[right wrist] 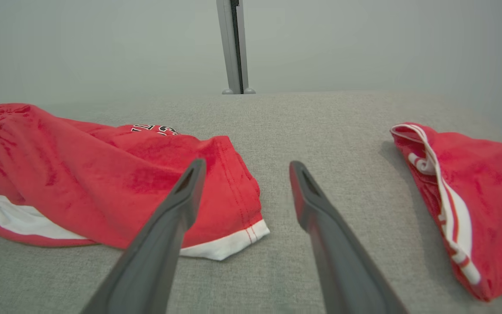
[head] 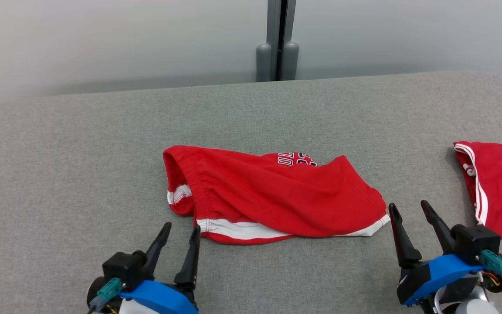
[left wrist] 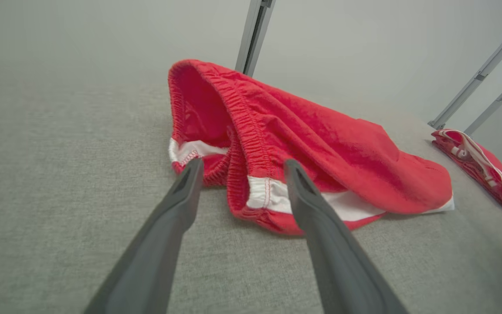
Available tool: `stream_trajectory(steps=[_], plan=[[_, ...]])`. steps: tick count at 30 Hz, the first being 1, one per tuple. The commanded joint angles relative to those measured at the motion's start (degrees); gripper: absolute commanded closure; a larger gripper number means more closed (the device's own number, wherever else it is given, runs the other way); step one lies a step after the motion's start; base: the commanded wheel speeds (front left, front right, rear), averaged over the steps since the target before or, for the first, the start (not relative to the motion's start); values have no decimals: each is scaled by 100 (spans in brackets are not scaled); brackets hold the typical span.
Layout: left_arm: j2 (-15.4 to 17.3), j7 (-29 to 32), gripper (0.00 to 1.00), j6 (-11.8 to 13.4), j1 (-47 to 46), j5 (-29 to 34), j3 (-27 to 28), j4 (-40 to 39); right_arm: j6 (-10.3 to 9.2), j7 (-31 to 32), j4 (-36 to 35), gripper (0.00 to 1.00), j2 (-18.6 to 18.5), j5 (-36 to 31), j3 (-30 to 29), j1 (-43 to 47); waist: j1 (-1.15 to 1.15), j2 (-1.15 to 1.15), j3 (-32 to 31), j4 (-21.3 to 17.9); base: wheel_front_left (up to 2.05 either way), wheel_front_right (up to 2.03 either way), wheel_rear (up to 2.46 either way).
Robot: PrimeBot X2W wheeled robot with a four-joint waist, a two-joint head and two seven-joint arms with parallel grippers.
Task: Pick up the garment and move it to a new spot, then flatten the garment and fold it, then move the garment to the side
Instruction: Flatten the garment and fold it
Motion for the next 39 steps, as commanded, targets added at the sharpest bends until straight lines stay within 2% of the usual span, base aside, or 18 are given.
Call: stream_trajectory(steps=[1, 9, 10, 11, 12, 13, 14, 24, 31, 32, 33, 34, 39], plan=[[7, 59, 0, -32, -189, -27, -141, 127, 4, -44, 45, 0, -4, 30, -9, -82, 0, 0, 52, -23, 0, 0, 0], [-33, 91, 0, -53, -676, -293, -516, 793, 4, -110, 312, 0, -4, 88, 53, -242, 0, 0, 261, -162, 0, 0, 0], [-18, 65, 40, -51, -785, -348, -542, 926, 4, -132, 360, 0, -5, 97, 87, -318, 0, 0, 318, -212, 0, 0, 0], [-18, 65, 40, -51, -785, -348, -542, 926, 4, -132, 360, 0, -5, 97, 87, -318, 0, 0, 318, -212, 0, 0, 0], [-17, 46, 58, -52, -829, -357, -557, 968, 4, -142, 399, 0, -4, 105, 99, -346, 0, 0, 345, -237, 0, 0, 0], [-3, 28, 95, -52, -868, -374, -587, 1009, 4, -145, 441, 0, -5, 112, 103, -376, 0, 0, 369, -256, 0, 0, 0], [8, 16, 100, -53, -902, -394, -615, 1037, 4, -144, 476, 0, -5, 107, 107, -406, 0, 0, 395, -273, 0, 0, 0], [127, -182, 100, -54, -1081, -545, -813, 1175, 4, 373, 1135, 0, -6, 176, -69, -780, 0, 0, 564, -237, 0, 0, 0], [186, -234, 100, -54, -1202, -671, -1006, 1179, 4, 972, 1889, 0, -6, 2, 188, -1144, 0, 0, 672, -116, 0, 0, 0], [189, -235, 100, -54, -1211, -688, -1026, 1182, 5, 1003, 1950, 51, 1, -1, 241, -1170, 0, 0, 677, -106, 0, 0, 0], [192, -243, 100, -54, -1229, -699, -1043, 1182, 5, 976, 1981, 78, 2, -14, 272, -1205, 0, 0, 681, -95, 0, 0, 0], [200, -259, 100, -54, -1249, -700, -1046, 1179, 5, 961, 2016, 100, 6, 10, 294, -1235, 0, 0, 682, -86, 0, 0, 0], [218, -318, 100, -54, -1302, -735, -1061, 1112, 5, 818, 1911, 100, 0, 227, 391, -1282, 0, 0, 610, -70, 0, 0, 0]])
